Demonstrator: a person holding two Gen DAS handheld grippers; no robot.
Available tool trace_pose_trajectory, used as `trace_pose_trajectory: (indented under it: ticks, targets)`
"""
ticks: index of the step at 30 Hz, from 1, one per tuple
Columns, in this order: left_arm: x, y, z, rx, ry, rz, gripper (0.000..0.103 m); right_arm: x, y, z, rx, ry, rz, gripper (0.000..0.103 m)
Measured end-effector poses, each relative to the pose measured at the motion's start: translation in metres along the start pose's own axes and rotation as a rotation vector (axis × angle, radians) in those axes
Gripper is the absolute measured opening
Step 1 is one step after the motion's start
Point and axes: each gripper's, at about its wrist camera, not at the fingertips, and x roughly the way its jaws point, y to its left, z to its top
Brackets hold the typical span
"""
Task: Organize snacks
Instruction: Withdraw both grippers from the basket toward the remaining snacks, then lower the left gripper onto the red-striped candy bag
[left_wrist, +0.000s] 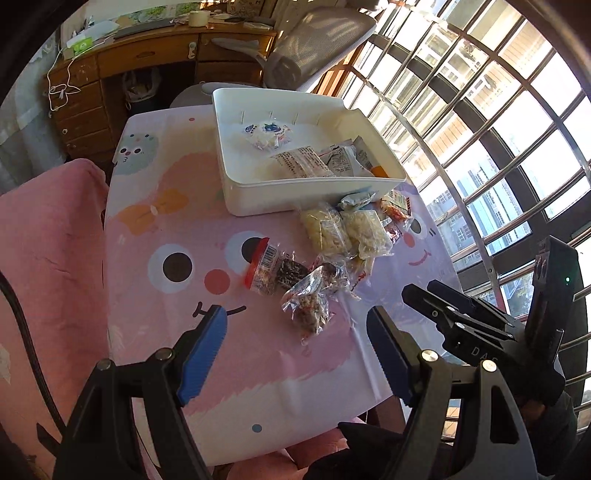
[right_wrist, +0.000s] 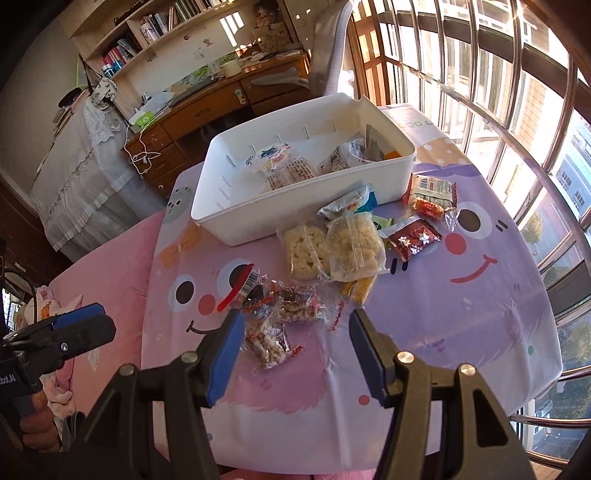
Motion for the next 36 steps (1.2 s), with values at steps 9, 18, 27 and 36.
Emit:
trace_pose_trajectory:
  ticks: [9, 18, 27, 36]
  targets:
    - [0.018, 0.009, 0.002, 0.014, 0.047, 0.071, 0.077, 0.015, 0.01, -0.023, -0.092, 0.008, 0.075, 0.06]
    - [0.054, 0.019, 0.023, 0.005, 0.126, 0.13, 0.077, 0.049, 0.015, -0.025, -0.156, 0.048, 0.129, 0.06]
    - [0.117, 0.031, 0.046, -0.081, 0.247, 0.143, 0.077, 0.089, 0.018, -0.028, -0.22, 0.121, 0.142, 0.06]
    - [0.17, 0.042, 0.056, -0.257, 0.349, 0.098, 0.077, 0.106, 0.032, -0.03, -0.325, 0.128, 0.172, 0.059]
